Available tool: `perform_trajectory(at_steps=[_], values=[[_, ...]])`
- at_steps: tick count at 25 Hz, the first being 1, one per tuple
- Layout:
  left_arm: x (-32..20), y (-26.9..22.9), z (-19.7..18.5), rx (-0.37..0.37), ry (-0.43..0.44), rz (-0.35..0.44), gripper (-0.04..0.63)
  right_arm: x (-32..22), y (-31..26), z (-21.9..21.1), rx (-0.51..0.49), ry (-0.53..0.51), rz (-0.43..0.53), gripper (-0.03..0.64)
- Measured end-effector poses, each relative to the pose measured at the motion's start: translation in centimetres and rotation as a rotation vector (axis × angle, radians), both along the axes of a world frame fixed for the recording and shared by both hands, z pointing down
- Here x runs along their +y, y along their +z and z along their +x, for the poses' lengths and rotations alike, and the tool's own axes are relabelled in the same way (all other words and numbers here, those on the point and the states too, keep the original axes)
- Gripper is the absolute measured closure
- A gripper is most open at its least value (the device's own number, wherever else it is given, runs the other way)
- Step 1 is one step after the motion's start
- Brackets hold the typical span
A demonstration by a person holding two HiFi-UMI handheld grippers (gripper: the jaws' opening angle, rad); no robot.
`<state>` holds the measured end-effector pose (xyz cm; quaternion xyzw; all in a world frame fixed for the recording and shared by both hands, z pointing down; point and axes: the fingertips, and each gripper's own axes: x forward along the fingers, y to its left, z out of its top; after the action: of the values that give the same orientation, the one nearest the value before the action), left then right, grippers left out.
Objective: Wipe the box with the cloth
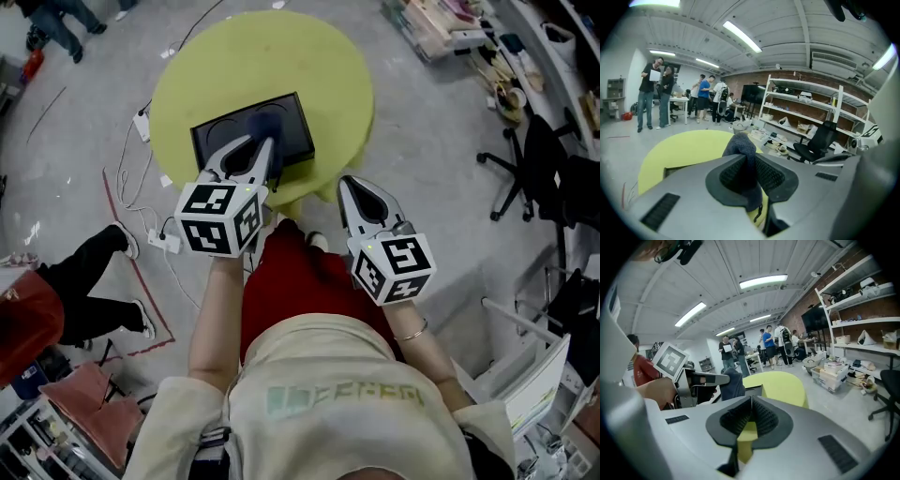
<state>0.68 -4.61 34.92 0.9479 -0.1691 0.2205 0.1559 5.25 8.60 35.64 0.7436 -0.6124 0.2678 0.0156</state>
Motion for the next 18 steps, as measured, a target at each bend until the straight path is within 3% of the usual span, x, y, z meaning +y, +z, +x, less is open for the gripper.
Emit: perform_trajectory(at_steps=[5, 10, 18], values=[[3.3, 2.4, 4.8, 0.028, 0.109, -0.07, 0.534, 3.0, 2.2, 2.5, -0.009, 0.097, -0.04, 0.578], [4.1, 6.0, 7.6, 0.017, 0.142, -0.13, 0.534, 3.0, 4.8, 4.0, -0.025, 0.116, -0.087, 0.578], [0.9, 9.5, 3.7, -0.035, 0.063, -0.18, 0.534, -1.7, 6.3, 1.9, -0.037, 0.012, -0.122, 0.579]])
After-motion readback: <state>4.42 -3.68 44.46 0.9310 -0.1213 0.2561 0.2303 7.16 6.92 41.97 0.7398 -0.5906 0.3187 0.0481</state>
